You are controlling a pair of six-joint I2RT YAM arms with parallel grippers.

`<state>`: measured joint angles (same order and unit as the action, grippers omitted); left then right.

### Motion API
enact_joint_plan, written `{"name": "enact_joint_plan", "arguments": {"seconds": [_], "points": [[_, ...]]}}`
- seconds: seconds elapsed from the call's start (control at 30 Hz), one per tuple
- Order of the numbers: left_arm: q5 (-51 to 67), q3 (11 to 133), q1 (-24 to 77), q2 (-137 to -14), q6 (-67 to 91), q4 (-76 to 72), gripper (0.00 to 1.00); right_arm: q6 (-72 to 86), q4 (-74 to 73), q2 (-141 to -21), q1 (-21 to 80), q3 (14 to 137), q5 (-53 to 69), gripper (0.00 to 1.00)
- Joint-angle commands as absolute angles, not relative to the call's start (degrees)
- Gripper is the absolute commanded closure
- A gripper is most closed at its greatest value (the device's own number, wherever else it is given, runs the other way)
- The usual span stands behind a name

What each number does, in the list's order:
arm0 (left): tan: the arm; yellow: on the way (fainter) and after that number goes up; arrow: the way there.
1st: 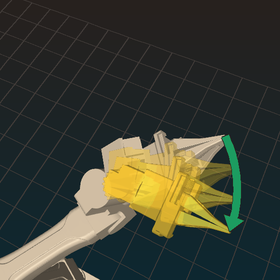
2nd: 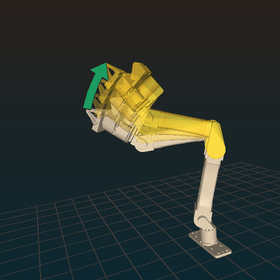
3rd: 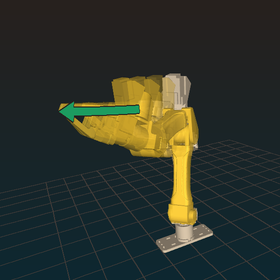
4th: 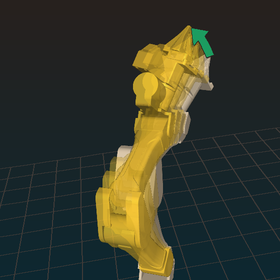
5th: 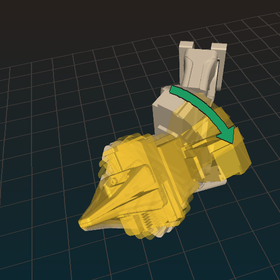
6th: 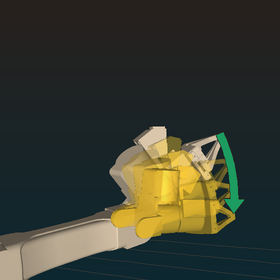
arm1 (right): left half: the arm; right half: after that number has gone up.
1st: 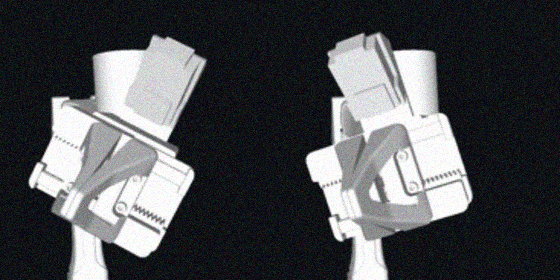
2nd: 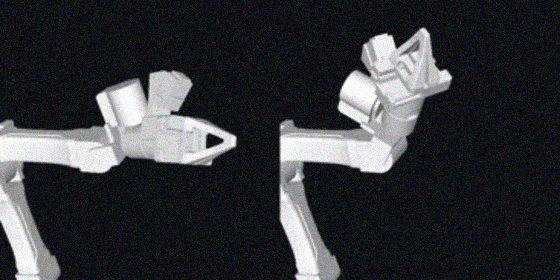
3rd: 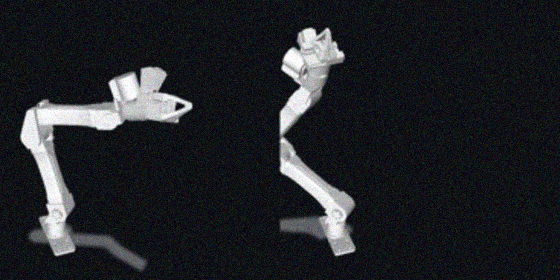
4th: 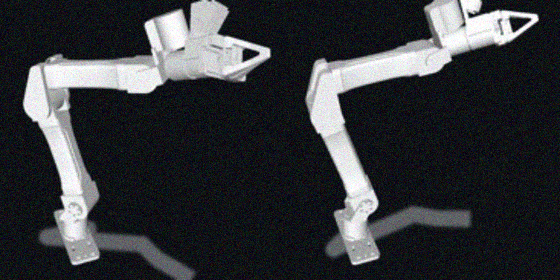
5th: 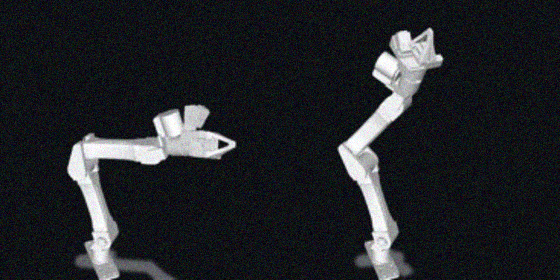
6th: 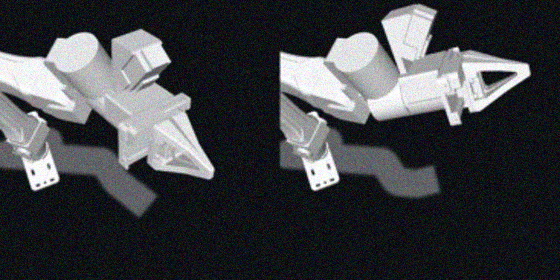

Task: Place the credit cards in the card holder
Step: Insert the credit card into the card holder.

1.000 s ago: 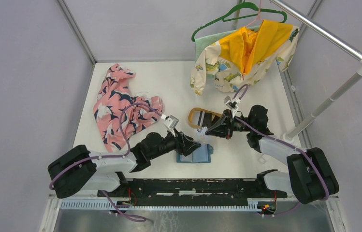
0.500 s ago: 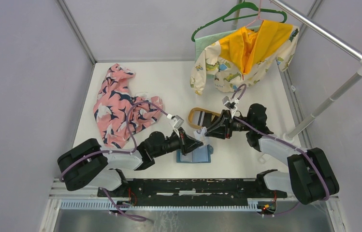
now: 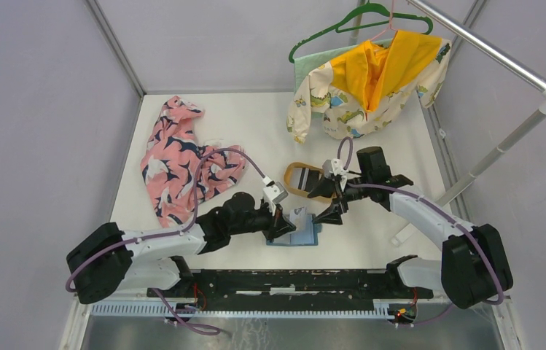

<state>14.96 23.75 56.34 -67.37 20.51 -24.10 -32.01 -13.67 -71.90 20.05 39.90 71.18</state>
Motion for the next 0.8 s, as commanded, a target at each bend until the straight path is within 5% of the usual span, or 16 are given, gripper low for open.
{"name": "enact_joint_plan", "arguments": {"seconds": [0.0,0.77], "points": [[18.4,29.1,56.3,-69.5,12.1,-15.5,0.98,-42.5,-21.2,-72.4,21.4,40.4,70.6,0.13],[20.7,33.3,56.3,-73.6,9.9,-13.8,0.98,-40.5,-20.6,-76.7,25.0,41.1,72.2,0.51]]}}
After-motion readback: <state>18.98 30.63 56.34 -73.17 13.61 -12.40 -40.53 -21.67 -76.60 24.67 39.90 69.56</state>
